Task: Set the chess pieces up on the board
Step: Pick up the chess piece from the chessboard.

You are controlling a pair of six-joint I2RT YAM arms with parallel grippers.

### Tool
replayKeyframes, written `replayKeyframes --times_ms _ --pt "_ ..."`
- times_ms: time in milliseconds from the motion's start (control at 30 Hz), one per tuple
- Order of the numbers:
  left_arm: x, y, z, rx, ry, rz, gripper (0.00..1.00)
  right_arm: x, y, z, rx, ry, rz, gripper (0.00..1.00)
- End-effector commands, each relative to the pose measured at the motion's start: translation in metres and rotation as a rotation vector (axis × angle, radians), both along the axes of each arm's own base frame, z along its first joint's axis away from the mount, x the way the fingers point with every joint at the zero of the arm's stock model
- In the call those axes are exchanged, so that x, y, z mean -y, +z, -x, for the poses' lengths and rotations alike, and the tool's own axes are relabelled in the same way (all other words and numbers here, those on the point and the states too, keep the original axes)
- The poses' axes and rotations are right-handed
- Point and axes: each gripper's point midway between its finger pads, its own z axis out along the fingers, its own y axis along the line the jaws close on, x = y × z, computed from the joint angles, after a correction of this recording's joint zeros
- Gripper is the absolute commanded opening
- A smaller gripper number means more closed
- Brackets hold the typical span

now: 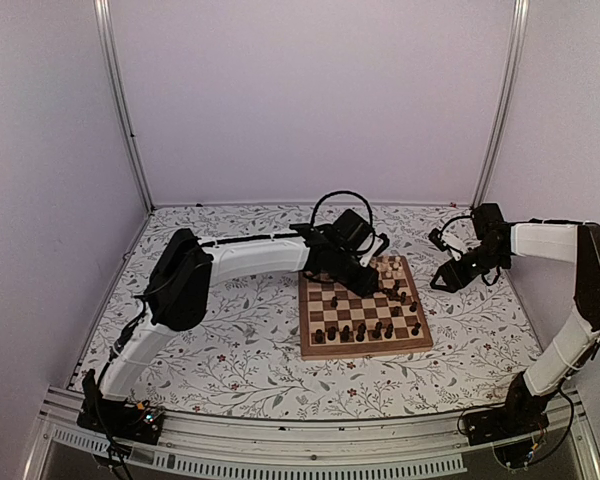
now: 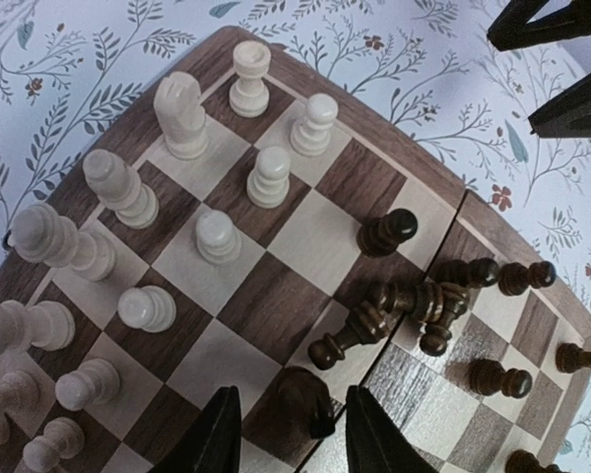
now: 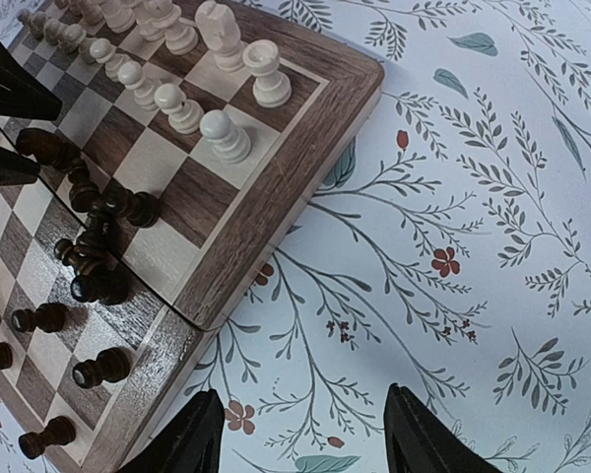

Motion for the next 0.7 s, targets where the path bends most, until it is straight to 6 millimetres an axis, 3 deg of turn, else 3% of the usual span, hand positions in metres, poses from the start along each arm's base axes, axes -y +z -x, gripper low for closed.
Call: replayKeyframes --times_ms 0,400,533,667 --pt "0.004 0.006 -0.014 0.02 0.02 0.043 0.37 0.003 0.002 -0.007 0.008 -0.001 0.014 0.59" --pt "0.002 0.005 -0.015 0.012 0.023 0.046 0.16 0.003 -0.002 -0.006 -0.004 0.002 0.016 0.59" --pt "0.003 0.023 -0.011 0.022 0.01 0.067 0.07 0.002 -0.002 -0.006 -0.006 0.004 0.015 0.59" --pt "0.005 0.06 0.002 0.087 -0.051 0.109 0.05 0.003 -0.002 -0.006 -0.007 0.003 0.016 0.59"
